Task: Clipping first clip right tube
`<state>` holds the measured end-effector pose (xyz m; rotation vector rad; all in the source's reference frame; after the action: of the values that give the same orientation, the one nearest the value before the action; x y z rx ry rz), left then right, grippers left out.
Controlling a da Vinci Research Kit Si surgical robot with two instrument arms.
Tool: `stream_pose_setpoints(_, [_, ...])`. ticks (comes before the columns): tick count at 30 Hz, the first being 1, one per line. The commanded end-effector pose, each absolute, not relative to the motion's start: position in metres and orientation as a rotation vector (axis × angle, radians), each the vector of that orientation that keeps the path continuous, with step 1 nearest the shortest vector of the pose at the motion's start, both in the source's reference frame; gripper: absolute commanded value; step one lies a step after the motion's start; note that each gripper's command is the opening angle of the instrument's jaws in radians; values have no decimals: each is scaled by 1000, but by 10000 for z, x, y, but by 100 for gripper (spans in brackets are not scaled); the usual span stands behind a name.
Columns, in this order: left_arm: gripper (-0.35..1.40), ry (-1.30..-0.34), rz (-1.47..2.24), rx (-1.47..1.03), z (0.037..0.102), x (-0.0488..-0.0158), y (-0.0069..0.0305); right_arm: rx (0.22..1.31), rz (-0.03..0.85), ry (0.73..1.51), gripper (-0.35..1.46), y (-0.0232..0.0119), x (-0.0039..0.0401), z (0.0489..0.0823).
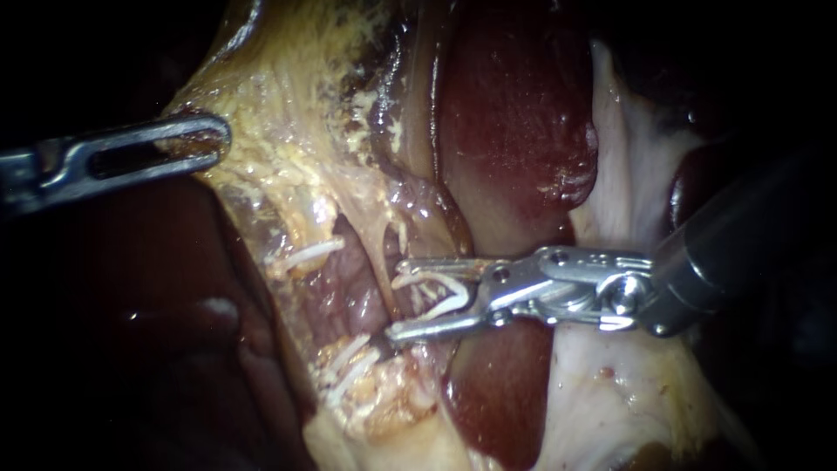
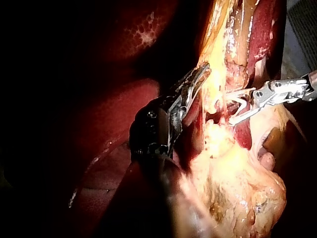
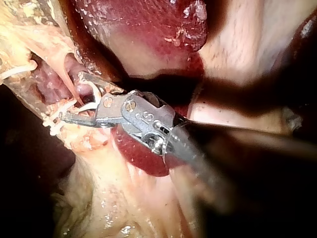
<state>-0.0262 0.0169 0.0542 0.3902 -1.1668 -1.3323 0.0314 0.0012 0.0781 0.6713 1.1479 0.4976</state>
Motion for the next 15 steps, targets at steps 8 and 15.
stream_pose_setpoints(8, [-35,-1167,-1332,390,542,-262,169,866,526,1305,59,22,310,770])
stream_pose_setpoints(15, [-35,-1167,-1332,390,542,-262,169,983,533,1352,57,21,310,750])
